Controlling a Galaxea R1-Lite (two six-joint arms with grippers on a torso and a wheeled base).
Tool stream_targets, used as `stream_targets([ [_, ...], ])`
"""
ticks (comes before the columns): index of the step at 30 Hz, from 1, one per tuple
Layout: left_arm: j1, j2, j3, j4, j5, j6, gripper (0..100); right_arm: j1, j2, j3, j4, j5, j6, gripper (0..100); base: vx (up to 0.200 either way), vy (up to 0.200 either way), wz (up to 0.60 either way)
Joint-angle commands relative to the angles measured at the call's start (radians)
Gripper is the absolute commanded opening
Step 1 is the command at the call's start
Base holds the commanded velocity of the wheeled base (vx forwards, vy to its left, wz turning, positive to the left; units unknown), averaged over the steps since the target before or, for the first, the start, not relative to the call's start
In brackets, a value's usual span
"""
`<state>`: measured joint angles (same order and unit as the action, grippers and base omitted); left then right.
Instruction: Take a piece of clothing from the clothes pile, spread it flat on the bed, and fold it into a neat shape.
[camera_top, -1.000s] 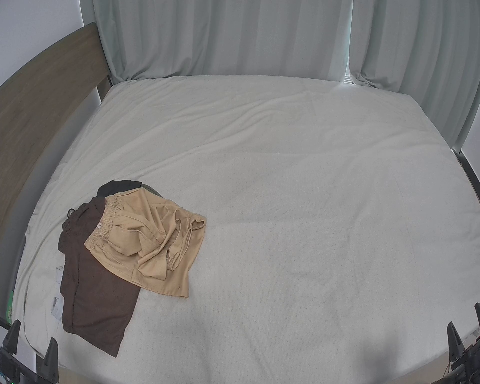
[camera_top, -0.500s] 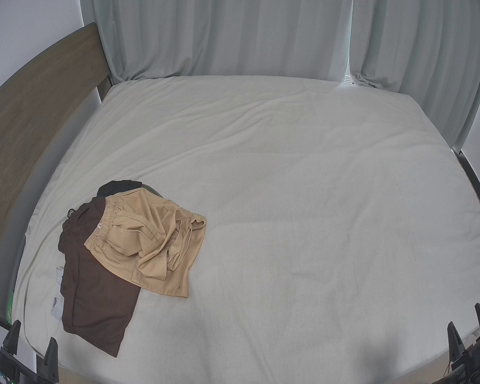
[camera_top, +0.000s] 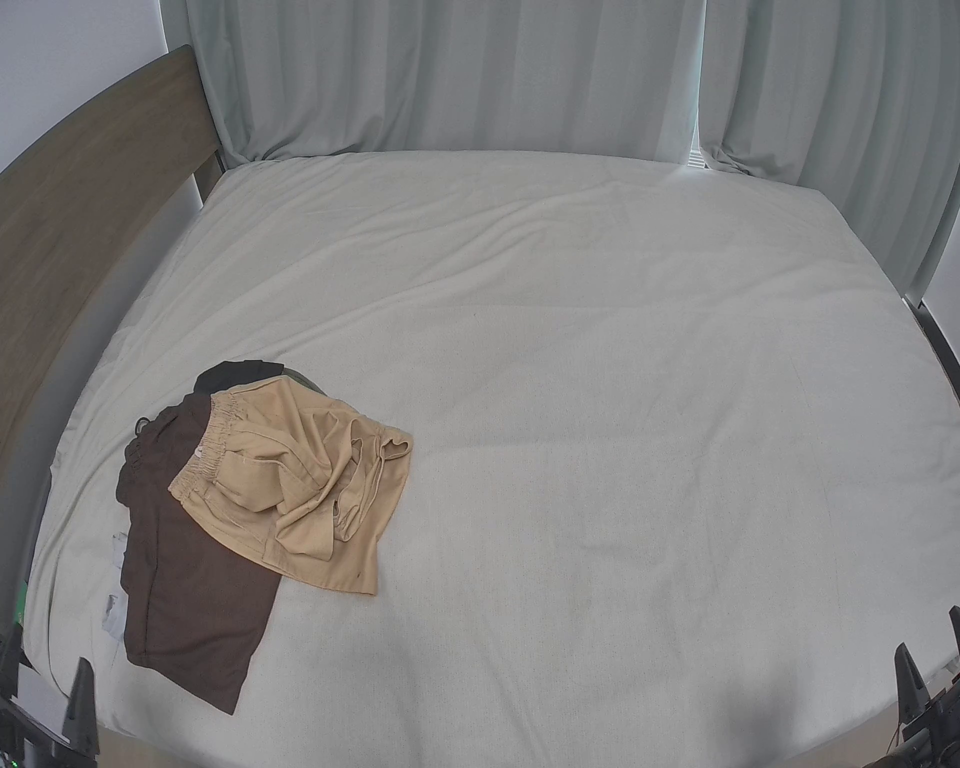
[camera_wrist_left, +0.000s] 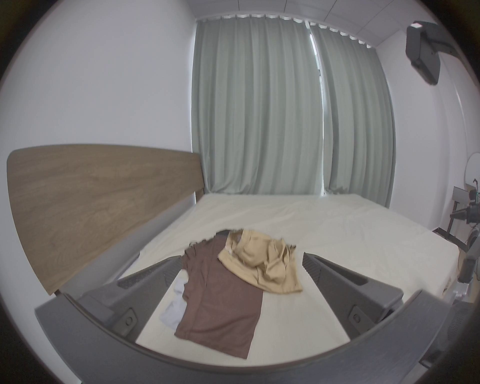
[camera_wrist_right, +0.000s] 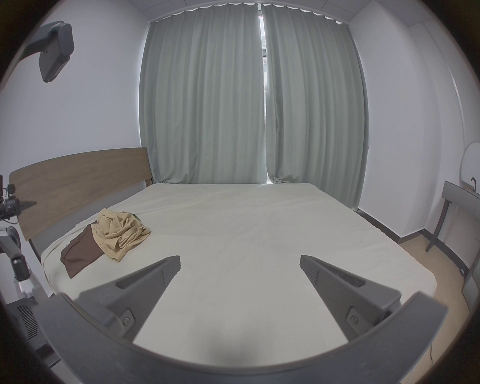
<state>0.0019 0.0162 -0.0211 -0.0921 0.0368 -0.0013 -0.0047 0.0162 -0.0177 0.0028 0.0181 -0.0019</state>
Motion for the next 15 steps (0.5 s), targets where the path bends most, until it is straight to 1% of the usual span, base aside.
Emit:
stream_targets([
  [1,-0.002,0.028,-0.046,-0.041,0.0,0.0,100,0.0,-0.01,0.018,0.0,0.002,-0.004,100,0.0,0.0,0.0],
  [6,-0.016,0.057,-0.059,-0.034,-0.011,0.0,100,0.0,-0.01,0.018,0.0,0.0,-0.001,100,0.0,0.0,0.0],
  [8,-0.022,0.068,-0.073,-0.031,-0.037,-0.02,100,0.0,-0.01,0.018,0.0,0.0,-0.003,100,0.0,0.0,0.0],
  [10,-0.026,0.082,-0.092,-0.02,-0.086,-0.046,100,0.0,-0.01,0.016,0.0,0.002,-0.003,100,0.0,0.0,0.0],
  [15,-0.03,0.114,-0.125,0.023,-0.14,-0.068,100,0.0,-0.01,0.016,0.0,0.002,-0.004,100,0.0,0.0,0.0],
])
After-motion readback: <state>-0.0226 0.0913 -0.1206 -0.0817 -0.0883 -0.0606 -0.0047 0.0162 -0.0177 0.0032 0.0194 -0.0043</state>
